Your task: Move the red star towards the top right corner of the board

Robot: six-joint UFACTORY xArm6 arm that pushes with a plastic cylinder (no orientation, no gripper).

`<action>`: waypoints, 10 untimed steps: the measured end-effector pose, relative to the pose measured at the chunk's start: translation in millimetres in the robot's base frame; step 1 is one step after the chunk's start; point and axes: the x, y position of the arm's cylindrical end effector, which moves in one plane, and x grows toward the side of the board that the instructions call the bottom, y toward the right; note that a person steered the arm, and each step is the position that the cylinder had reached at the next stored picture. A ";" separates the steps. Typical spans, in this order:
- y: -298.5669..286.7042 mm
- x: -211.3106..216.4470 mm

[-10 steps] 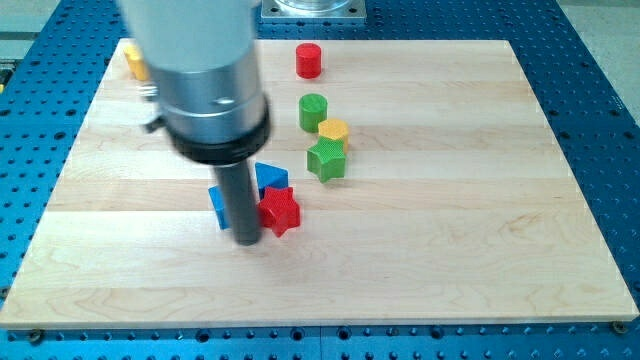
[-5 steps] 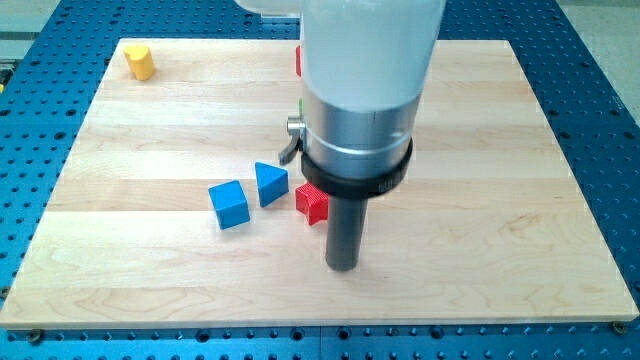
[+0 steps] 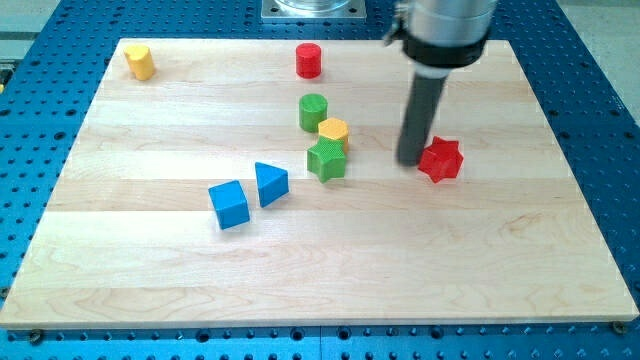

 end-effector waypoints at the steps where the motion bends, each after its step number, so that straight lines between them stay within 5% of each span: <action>1: 10.5 58.1; 5: 94.1 -138.7; 7: 16.8 -99.4; 8: 44.4 -143.9; 10: 64.0 -165.5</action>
